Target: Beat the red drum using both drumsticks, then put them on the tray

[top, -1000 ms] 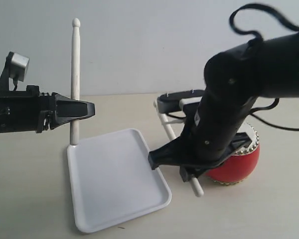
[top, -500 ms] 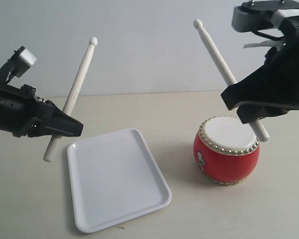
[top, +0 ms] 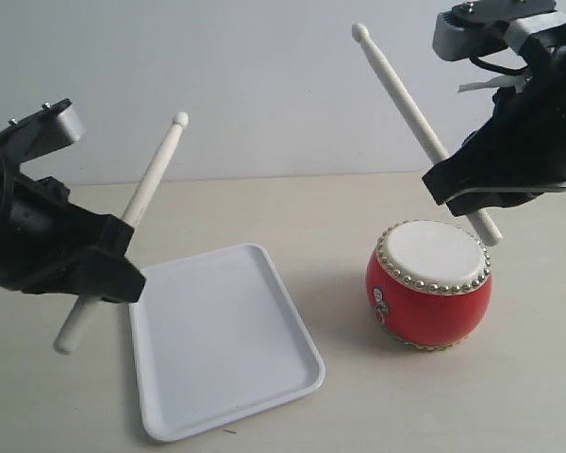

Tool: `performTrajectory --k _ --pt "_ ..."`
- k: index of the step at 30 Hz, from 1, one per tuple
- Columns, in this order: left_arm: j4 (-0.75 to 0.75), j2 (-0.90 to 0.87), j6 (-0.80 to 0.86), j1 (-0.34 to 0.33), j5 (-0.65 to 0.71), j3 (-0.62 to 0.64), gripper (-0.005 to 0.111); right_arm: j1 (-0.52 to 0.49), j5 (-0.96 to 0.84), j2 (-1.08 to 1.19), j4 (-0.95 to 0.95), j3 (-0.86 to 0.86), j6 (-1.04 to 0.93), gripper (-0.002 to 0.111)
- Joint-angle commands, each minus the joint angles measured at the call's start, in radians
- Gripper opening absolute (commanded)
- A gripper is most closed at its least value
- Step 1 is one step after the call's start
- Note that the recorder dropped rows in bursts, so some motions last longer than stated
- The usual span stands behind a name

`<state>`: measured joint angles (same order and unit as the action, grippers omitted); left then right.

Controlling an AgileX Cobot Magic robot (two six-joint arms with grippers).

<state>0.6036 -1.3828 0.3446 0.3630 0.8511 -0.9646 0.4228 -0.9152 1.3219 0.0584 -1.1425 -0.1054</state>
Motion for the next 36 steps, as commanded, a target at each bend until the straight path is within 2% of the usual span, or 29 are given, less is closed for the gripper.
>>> performTrajectory --k 1,4,8,13,17,21,26,30,36 --pt "-0.301 0.062 -0.217 0.030 0.137 -0.017 0.000 -0.004 -0.058 -0.022 0.021 -0.002 -0.032 0.000" --pt "-0.397 0.072 -0.244 0.034 0.169 -0.019 0.000 -0.004 -0.142 -0.005 0.009 -0.003 -0.032 0.000" --pt "-0.409 0.058 -0.208 0.034 0.116 -0.019 0.000 -0.004 -0.306 0.039 0.020 -0.016 0.007 0.000" --pt "-0.386 -0.008 -0.152 0.034 0.117 -0.046 0.000 -0.004 -0.306 0.051 -0.025 -0.016 0.091 0.000" --pt "-0.313 -0.069 -0.066 0.034 0.143 -0.086 0.000 -0.023 -0.306 0.023 -0.058 -0.008 0.135 0.000" --pt "-0.263 -0.096 -0.024 0.037 0.132 -0.122 0.000 -0.076 -0.306 -0.002 -0.052 0.097 0.137 0.000" --pt "-0.272 -0.128 0.002 0.075 0.097 -0.143 0.000 -0.111 -0.306 -0.014 -0.036 0.228 0.116 0.000" --pt "-0.254 -0.169 0.041 0.115 0.075 -0.143 0.000 -0.111 -0.306 -0.027 0.040 0.228 0.073 0.000" --pt "-0.210 -0.189 0.068 0.127 0.004 -0.143 0.000 -0.111 -0.306 0.027 -0.040 0.217 0.088 0.000"
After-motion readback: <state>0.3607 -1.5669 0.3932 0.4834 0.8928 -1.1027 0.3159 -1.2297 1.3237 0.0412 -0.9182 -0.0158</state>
